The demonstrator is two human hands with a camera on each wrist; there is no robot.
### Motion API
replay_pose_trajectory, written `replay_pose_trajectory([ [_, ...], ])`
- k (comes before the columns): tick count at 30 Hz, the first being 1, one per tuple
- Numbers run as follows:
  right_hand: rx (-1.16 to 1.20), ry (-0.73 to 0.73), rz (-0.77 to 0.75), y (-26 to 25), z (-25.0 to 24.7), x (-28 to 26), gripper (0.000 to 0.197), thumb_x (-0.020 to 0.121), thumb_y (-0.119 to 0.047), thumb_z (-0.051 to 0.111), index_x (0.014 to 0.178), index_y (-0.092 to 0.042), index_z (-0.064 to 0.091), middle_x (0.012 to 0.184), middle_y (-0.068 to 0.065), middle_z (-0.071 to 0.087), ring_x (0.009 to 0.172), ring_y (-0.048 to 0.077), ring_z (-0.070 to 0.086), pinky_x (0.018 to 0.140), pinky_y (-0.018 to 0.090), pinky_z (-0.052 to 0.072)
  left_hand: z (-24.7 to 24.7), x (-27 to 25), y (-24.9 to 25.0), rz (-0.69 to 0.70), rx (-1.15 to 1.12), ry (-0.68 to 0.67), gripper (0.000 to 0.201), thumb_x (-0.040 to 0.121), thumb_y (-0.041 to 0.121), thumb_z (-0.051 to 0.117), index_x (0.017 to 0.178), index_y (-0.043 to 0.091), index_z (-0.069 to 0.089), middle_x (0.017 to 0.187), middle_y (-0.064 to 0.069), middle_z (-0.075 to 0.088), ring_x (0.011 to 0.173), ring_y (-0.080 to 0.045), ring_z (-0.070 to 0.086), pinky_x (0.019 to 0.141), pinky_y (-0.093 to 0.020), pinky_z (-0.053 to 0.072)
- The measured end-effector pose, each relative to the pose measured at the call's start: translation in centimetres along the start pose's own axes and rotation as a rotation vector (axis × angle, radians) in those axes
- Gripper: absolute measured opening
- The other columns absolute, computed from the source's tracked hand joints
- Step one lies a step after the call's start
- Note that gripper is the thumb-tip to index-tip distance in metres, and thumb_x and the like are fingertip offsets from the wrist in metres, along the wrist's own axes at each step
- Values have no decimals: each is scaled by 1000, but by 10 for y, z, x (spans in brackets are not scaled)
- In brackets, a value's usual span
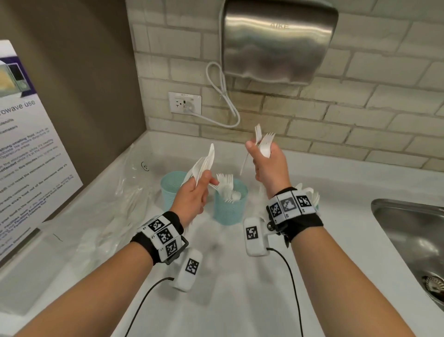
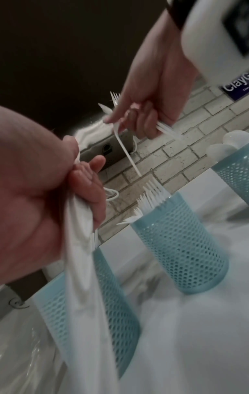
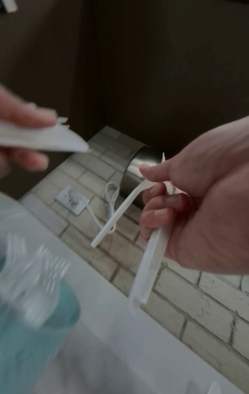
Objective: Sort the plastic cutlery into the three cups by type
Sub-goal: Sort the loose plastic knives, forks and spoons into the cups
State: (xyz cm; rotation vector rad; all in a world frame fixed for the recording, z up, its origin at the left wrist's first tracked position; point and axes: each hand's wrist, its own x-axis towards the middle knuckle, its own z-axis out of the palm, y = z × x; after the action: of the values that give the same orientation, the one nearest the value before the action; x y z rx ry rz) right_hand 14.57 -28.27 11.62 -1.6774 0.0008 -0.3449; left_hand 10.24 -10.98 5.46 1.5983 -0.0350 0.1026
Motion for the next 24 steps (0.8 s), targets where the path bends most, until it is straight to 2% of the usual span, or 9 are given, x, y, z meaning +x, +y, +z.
replay_pose_trajectory([
  [3,-182,-43,48,33,7,1,30,83,-39,68,102,-17,62,81,-5,61,65,7,51,61,26,40,-2,1,0,15,-3,-13,48,97,52,34,83,19,66,51,2,33,42,-10,33,41,-21,31],
  [7,-243,-158,201,48,11,-1,44,79,-40,72,111,-19,51,89,-5,58,77,9,53,68,27,42,-5,4,1,1,-17,-18,54,96,55,32,84,17,68,50,2,32,42,-10,33,43,-21,32],
  [10,-22,-75,169,27,13,4,27,96,-26,43,119,-13,47,78,-1,49,66,12,46,61,26,39,-7,6,2,-71,-79,-36,53,94,58,34,84,17,66,51,3,29,43,-9,25,42,-21,21],
  [12,114,-32,67,12,14,5,21,95,-12,31,106,-16,49,81,4,50,65,14,46,64,22,43,-5,6,3,-100,-104,-49,48,93,57,39,83,18,64,51,5,28,42,-9,23,41,-20,18],
  [14,188,-63,9,9,17,4,22,95,-9,30,97,-20,49,99,11,56,74,18,54,78,22,46,-3,6,2,-104,-105,-74,38,94,50,45,82,18,62,52,4,28,44,-10,23,40,-20,18],
  [16,211,-109,44,18,23,3,20,99,-12,30,104,-19,48,99,11,60,84,20,60,91,29,44,-2,4,1,-108,-98,-105,28,94,42,52,83,18,62,55,2,31,45,-11,23,40,-20,19],
  [20,105,-156,157,51,27,-1,24,98,-9,30,114,-18,46,95,6,62,96,21,60,84,32,44,-4,2,1,-116,-76,-137,22,94,34,55,87,20,69,58,0,30,43,-9,23,39,-19,20],
  [22,13,-215,197,59,25,-3,34,93,1,32,115,-15,52,107,7,60,105,21,56,85,28,42,-5,2,2,-98,-50,-140,23,95,33,53,86,21,70,58,-1,29,42,-9,23,39,-19,21],
  [24,-36,-245,223,54,24,-4,43,88,5,35,122,-13,54,125,6,54,119,19,49,93,26,39,-5,2,4,-77,-26,-142,23,95,34,52,87,21,70,58,-1,30,42,-8,25,39,-18,23],
])
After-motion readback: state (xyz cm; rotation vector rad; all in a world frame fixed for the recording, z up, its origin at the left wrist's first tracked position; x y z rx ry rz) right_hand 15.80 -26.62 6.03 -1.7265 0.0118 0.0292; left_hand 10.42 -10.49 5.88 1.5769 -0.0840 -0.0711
